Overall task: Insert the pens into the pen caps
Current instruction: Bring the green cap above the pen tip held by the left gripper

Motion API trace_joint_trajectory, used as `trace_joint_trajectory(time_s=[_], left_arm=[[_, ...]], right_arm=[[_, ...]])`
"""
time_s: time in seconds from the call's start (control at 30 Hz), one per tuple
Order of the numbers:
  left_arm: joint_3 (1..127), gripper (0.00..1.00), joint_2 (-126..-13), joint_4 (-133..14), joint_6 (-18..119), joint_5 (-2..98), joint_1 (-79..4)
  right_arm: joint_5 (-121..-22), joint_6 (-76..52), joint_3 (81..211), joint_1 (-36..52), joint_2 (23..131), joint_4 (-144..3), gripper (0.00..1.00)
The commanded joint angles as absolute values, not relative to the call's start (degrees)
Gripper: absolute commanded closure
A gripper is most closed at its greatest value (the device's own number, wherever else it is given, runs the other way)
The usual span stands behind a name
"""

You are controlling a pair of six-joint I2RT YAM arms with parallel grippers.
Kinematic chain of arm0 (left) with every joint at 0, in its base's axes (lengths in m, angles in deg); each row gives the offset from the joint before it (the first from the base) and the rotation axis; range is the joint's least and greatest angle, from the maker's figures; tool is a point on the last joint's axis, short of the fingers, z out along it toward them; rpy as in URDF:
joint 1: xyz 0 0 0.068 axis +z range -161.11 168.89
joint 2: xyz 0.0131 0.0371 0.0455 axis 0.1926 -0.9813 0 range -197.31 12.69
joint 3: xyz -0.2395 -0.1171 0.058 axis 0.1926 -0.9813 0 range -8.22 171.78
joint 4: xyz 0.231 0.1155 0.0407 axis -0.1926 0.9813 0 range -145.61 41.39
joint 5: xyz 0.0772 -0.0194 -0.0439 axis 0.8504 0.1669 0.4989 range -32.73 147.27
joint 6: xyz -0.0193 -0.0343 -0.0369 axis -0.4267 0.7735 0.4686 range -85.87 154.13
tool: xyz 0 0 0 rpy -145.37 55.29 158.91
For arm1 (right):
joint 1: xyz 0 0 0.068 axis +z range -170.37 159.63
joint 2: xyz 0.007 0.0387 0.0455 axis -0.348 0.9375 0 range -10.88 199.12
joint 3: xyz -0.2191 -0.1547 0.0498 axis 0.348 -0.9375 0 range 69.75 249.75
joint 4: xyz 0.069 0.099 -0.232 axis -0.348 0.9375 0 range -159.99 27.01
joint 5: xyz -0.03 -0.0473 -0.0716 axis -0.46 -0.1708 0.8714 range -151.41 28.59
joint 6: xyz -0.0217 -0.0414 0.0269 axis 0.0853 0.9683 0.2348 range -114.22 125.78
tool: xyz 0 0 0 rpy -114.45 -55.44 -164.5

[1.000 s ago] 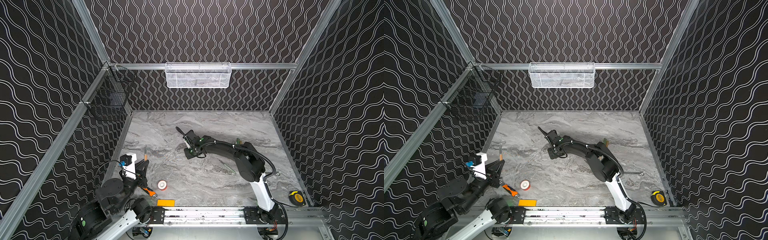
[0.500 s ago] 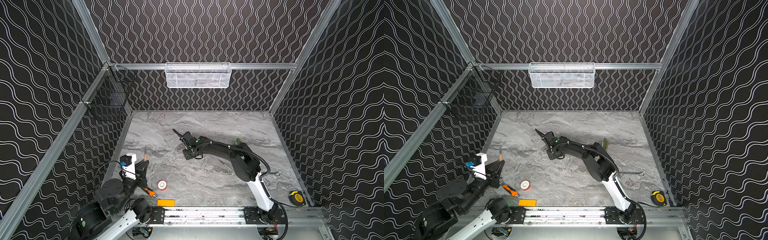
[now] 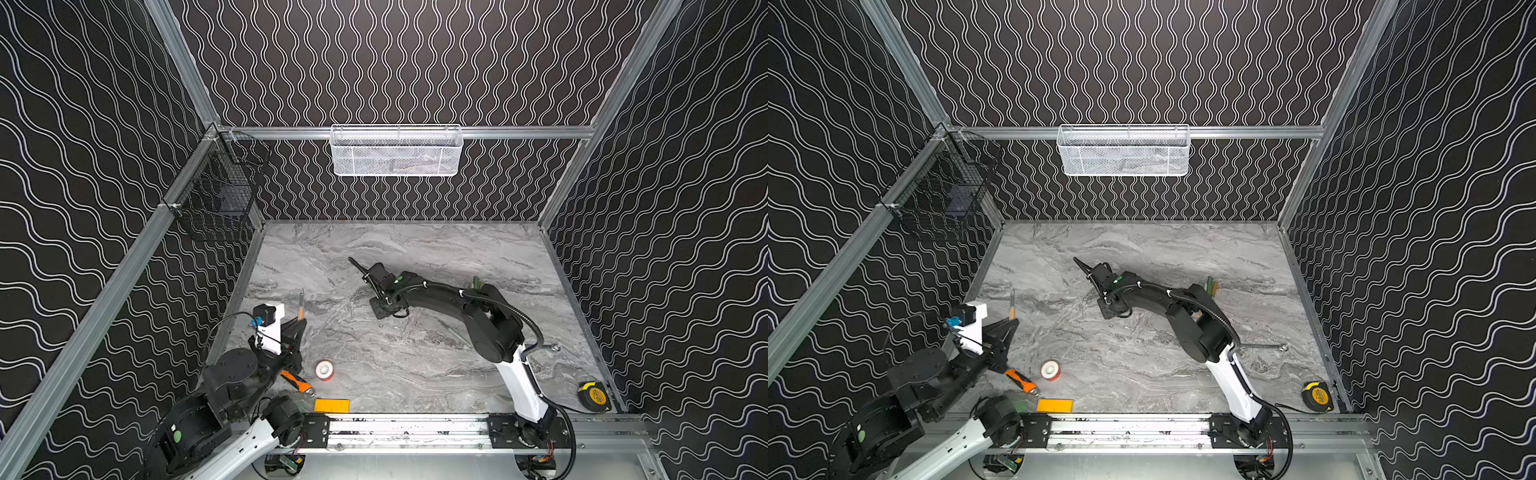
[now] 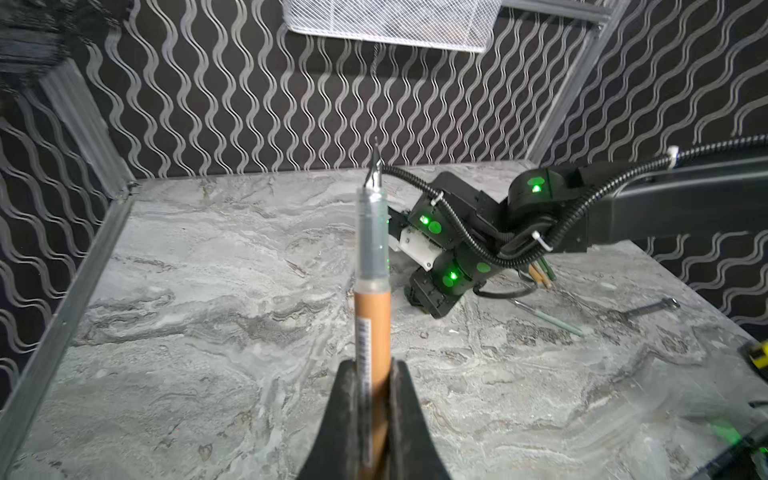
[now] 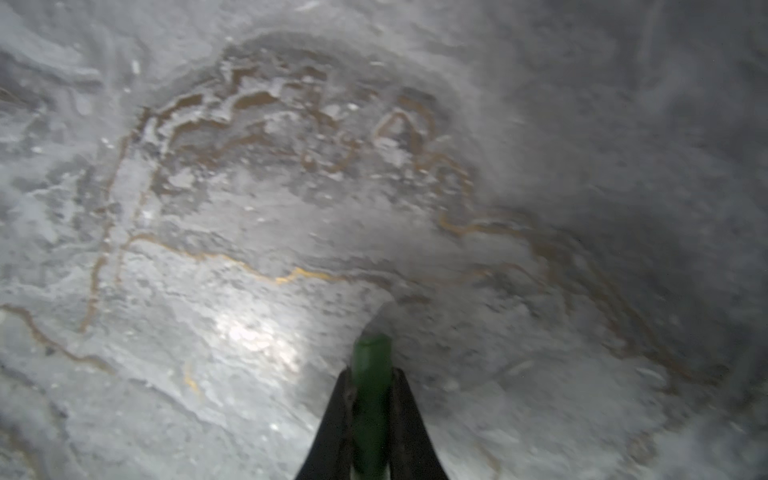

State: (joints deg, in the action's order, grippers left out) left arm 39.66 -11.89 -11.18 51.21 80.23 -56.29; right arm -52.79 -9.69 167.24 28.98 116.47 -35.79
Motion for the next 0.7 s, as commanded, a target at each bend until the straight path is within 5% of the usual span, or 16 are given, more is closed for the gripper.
trace_joint_trajectory(time_s=[0.0,0.4,0.67], left_arm=[[39.39,1.0,-15.24,-15.38,50.45,75.48,-56.25],[27.89,1.0,-29.51,-39.94,55.32,51.58,-56.31],[23.25,1.0,-36.64,-55.38,56.58,35.65,-56.44]], right_arm=[[-55.23,-10.17,163.66,27.34,111.69,-39.16,0.91],[-81.48,-16.4,124.37,15.47,73.39,-83.27,0.9],[-92.58,-26.28,113.43,13.56,62.72,-106.33,0.91]])
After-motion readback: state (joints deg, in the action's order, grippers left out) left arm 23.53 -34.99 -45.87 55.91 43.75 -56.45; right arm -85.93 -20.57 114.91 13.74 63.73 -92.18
